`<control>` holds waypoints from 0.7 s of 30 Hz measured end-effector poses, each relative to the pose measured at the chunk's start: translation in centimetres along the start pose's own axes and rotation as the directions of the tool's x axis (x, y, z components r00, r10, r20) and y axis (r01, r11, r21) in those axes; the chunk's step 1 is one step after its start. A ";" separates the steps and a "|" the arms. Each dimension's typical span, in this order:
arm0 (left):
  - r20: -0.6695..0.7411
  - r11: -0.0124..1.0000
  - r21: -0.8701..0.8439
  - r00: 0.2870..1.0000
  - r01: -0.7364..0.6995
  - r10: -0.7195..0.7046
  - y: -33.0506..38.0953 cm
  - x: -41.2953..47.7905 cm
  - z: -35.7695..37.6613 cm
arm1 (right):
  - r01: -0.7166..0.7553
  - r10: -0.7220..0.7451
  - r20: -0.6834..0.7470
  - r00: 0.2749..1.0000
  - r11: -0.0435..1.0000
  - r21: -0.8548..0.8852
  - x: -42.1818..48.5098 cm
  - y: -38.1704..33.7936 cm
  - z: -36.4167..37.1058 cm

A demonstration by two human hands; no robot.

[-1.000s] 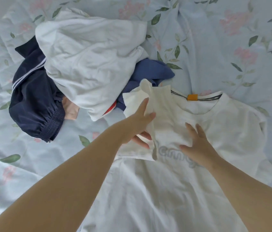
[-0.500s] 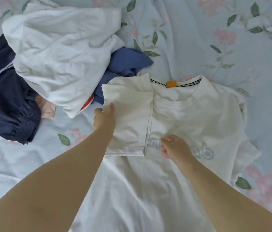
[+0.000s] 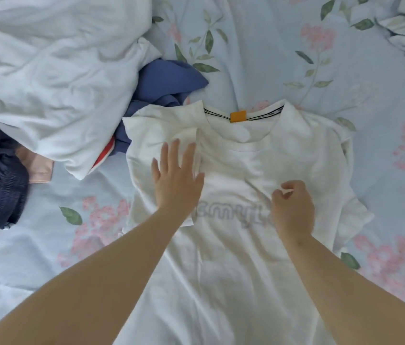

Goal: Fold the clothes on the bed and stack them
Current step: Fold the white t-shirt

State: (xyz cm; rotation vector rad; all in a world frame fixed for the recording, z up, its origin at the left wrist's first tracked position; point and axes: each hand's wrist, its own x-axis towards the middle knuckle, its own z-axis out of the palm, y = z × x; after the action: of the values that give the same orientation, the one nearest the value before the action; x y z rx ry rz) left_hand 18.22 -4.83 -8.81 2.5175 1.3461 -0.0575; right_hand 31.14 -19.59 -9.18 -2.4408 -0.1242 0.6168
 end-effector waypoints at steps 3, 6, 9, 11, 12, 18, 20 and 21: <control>0.317 0.976 0.016 0.927 -0.216 0.200 5.2 -1.9 2.8 | -0.055 0.023 -0.192 0.981 0.986 -0.160 1.7 2.5 -3.8; 0.471 0.972 0.033 0.861 -0.234 0.192 8.2 -2.9 5.1 | -0.268 0.204 -0.322 0.925 0.948 -0.170 2.7 4.4 -6.7; 0.474 0.969 0.101 0.867 -0.227 0.154 8.3 -2.9 6.0 | -0.535 0.529 -0.212 0.822 0.844 0.035 3.5 6.3 -8.0; 0.479 0.964 0.123 0.865 -0.234 0.149 8.2 -2.7 6.0 | -0.600 0.618 -0.049 0.785 0.776 0.194 3.5 7.2 -8.1; 0.482 0.963 0.127 0.863 -0.236 0.148 8.2 -2.7 6.0 | -0.590 0.606 0.025 0.795 0.762 0.265 3.5 7.5 -8.1; 0.461 0.966 0.137 0.877 -0.219 0.134 8.3 -2.9 5.5 | -0.283 0.388 -0.170 0.906 0.852 0.440 4.4 7.6 -10.7; 0.462 0.975 0.128 0.881 -0.181 0.103 8.8 -3.0 5.2 | -0.177 0.405 -0.382 0.830 0.843 0.509 4.7 7.9 -13.1; 0.461 0.981 0.120 0.884 -0.152 0.081 9.2 -3.1 5.1 | -0.144 0.438 -0.450 0.778 0.822 0.551 4.9 8.3 -14.2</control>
State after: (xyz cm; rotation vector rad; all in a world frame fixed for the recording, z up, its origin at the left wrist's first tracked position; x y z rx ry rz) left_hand 24.50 -13.49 -11.02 2.4815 1.0283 -0.7059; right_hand 41.49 -32.85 -6.01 -2.0347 0.6154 0.0075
